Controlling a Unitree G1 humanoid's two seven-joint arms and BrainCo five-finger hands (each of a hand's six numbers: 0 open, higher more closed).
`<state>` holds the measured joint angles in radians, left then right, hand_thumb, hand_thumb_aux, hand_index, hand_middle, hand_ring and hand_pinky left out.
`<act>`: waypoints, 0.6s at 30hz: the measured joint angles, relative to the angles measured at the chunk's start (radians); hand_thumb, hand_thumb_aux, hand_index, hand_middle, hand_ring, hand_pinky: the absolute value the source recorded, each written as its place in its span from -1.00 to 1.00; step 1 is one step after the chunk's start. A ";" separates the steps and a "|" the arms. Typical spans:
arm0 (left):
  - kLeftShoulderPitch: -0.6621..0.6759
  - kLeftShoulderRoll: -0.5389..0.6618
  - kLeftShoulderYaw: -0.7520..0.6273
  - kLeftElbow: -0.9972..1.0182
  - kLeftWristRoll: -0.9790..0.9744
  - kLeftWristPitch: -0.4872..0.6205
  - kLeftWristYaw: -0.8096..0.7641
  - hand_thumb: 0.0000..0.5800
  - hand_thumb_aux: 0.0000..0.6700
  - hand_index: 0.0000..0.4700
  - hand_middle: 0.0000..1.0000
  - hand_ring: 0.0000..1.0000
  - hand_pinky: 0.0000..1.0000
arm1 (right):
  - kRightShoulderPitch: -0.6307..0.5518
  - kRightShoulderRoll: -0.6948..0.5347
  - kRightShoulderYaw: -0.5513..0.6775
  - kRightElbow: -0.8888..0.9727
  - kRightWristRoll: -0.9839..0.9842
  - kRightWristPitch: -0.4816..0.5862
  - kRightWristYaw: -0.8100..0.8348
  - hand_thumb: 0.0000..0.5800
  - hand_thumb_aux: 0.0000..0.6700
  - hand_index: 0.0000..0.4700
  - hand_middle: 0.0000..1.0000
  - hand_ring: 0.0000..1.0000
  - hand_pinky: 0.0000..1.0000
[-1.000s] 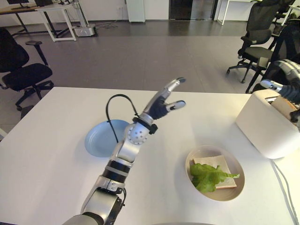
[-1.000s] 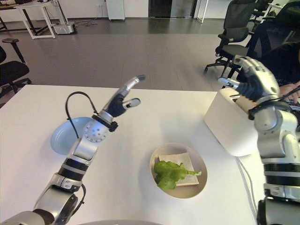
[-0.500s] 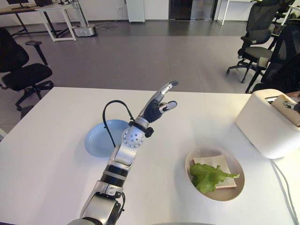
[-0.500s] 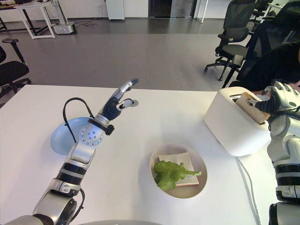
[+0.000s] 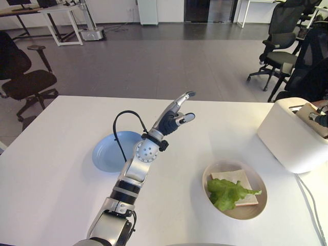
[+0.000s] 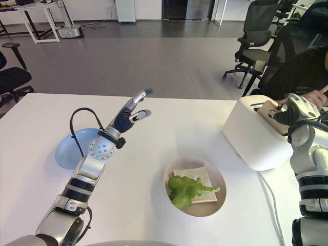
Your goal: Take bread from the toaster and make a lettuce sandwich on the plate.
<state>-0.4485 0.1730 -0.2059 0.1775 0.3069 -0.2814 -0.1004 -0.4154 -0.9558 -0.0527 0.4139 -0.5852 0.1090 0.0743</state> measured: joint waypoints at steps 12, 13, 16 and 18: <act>0.002 0.000 -0.017 0.011 0.005 -0.001 -0.019 -1.00 -1.00 -1.00 -1.00 -1.00 -1.00 | -0.163 0.157 -0.060 -0.227 0.629 -0.187 0.391 1.00 1.00 1.00 -1.00 -1.00 -1.00; 0.002 0.001 -0.018 0.010 0.005 0.001 -0.022 -1.00 -1.00 -1.00 -1.00 -1.00 -1.00 | -0.159 0.158 -0.025 -0.244 0.657 -0.160 0.480 1.00 1.00 1.00 -1.00 -1.00 -1.00; 0.005 0.003 -0.018 0.000 0.004 0.006 -0.037 -1.00 -1.00 -1.00 -1.00 -1.00 -1.00 | -0.058 0.127 0.106 -0.363 0.756 -0.037 0.793 1.00 1.00 1.00 -1.00 -1.00 -1.00; 0.006 0.005 -0.017 -0.001 0.003 0.007 -0.041 -1.00 -1.00 -1.00 -1.00 -1.00 -1.00 | 0.002 0.104 0.147 -0.415 0.785 0.038 0.909 1.00 1.00 1.00 -1.00 -1.00 -1.00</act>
<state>-0.4430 0.1778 -0.2232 0.1762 0.3103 -0.2745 -0.1413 -0.4135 -0.8517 0.0948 -0.0014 0.1998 0.1465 0.9834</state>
